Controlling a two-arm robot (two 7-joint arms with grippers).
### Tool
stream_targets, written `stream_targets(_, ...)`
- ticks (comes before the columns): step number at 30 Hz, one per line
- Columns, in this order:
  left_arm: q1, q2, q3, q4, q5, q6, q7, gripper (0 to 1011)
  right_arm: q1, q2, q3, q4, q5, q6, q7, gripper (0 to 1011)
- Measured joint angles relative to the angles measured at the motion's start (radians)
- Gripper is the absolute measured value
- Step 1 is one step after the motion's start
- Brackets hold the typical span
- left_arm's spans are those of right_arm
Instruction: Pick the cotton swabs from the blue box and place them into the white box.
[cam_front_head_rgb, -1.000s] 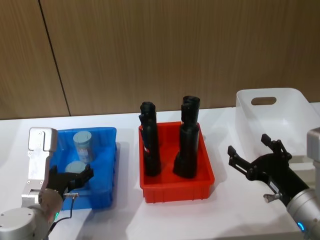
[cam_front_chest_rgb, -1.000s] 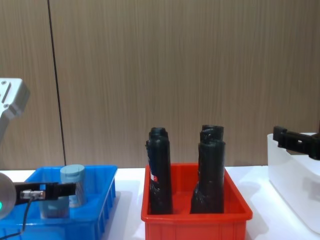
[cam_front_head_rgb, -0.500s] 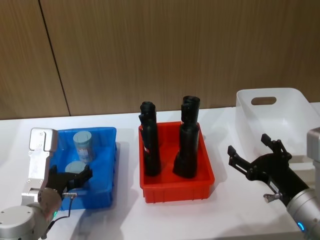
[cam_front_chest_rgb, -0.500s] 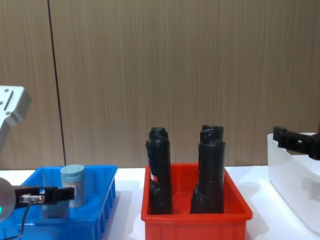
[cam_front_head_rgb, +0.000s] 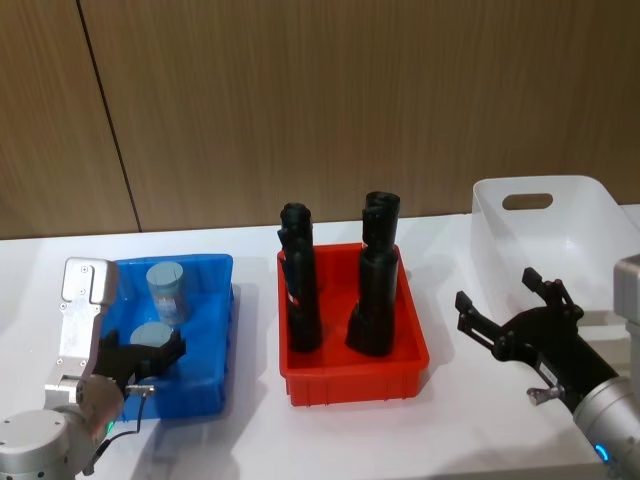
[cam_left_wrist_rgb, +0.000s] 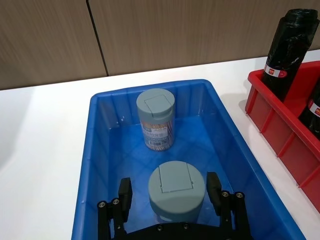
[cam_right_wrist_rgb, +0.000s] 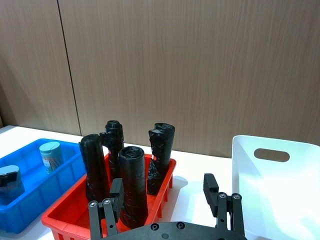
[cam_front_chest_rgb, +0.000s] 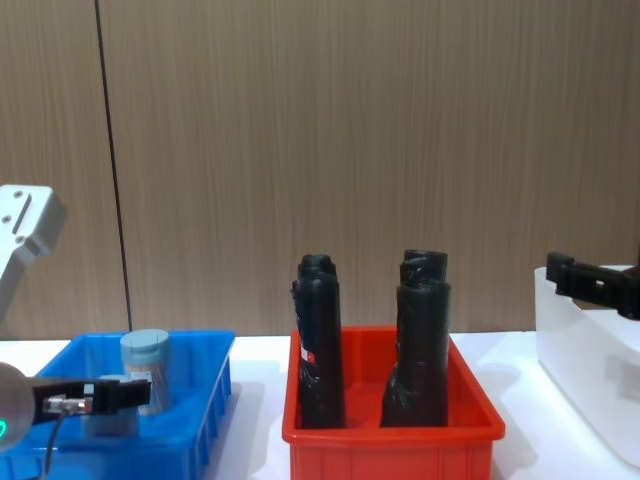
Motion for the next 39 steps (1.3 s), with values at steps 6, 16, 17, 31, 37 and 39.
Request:
stream_targets(6, -0.008, -0.005, -0.003, 0.027, -0.005, -0.016, -0.020, 816, 0.000, 0.000, 0.000, 0.000, 0.000, 0.000, 0.000, 1002)
stream_targets(16, -0.016, -0.012, -0.009, 0.055, -0.029, -0.041, -0.042, 669, 0.000, 0.000, 0.000, 0.000, 0.000, 0.000, 0.000, 1001)
stream_targets(17, -0.016, -0.012, -0.009, 0.056, -0.030, -0.043, -0.044, 669, 0.000, 0.000, 0.000, 0.000, 0.000, 0.000, 0.000, 1002)
stream_targets(31, -0.010, -0.008, -0.013, -0.004, -0.007, -0.066, -0.060, 669, 0.000, 0.000, 0.000, 0.000, 0.000, 0.000, 0.000, 1002)
stream_targets(37, -0.010, -0.001, -0.014, -0.074, 0.037, -0.061, -0.072, 669, 0.000, 0.000, 0.000, 0.000, 0.000, 0.000, 0.000, 1002)
stream_targets(39, -0.013, 0.001, -0.014, -0.106, 0.055, -0.052, -0.081, 669, 0.000, 0.000, 0.000, 0.000, 0.000, 0.000, 0.000, 1002)
